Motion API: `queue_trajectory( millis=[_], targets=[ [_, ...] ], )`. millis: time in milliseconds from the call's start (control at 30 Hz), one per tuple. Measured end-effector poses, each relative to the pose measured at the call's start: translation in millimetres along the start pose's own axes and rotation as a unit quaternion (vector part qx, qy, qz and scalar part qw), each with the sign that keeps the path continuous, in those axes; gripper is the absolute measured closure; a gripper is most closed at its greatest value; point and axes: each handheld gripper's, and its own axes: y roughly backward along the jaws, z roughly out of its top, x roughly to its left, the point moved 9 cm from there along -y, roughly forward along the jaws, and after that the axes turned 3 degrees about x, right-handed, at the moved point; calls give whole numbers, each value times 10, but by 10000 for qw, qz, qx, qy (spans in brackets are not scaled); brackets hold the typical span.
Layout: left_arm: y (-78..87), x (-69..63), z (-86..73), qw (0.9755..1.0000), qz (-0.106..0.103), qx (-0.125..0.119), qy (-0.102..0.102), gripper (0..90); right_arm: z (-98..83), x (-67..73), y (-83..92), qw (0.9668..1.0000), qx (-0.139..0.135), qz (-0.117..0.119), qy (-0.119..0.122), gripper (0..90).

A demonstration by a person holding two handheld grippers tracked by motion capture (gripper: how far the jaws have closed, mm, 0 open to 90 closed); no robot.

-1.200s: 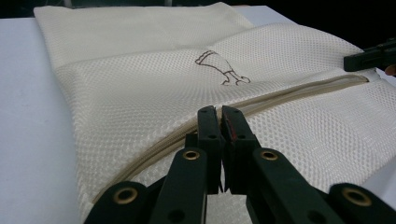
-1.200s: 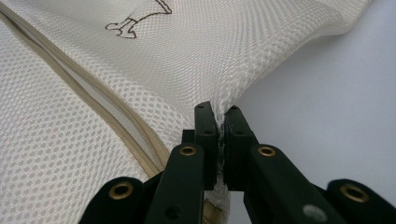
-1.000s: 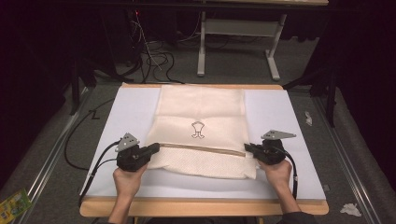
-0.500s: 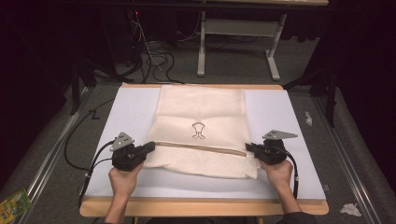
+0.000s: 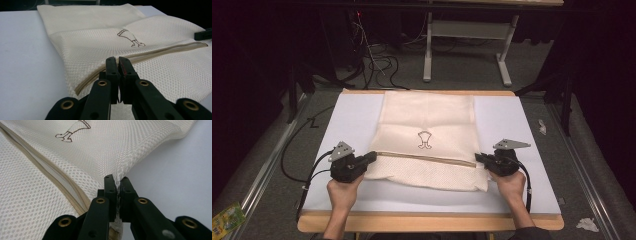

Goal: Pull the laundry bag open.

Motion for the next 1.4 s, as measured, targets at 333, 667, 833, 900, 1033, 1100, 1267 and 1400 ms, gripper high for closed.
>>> queue_trajectory(
  millis=[333, 667, 833, 900, 1033, 1100, 1267, 1400],
  targets=[
    [65, 65, 12, 10000, 54, -14, 41, 873, 2, -37, 37, 10000, -42, -17, -37, 879],
    [107, 134, -15, 9999, 133, -2, 75, 873, 2, -72, 55, 10000, -66, -47, -44, 879],
    [87, 153, -46, 9998, 144, 23, 97, 873, 1, -70, 42, 10000, -42, -49, -23, 880],
    [77, 158, -55, 9998, 145, 50, 90, 873, 1, -69, 48, 10000, -46, -46, -51, 880],
    [91, 178, -70, 9997, 212, 117, 51, 874, 7, -66, 53, 10000, -42, -59, -23, 881],
    [110, 198, -87, 9996, 222, 122, 77, 874, 6, -73, 55, 10000, -44, -74, -36, 881],
    [99, 222, -137, 9996, 201, 167, 116, 874, 12, -96, 62, 10000, -37, -89, 3, 882],
    [90, 252, -133, 9994, 245, 219, 121, 874, 24, -112, 73, 9999, -50, -150, -22, 884]
  ],
)
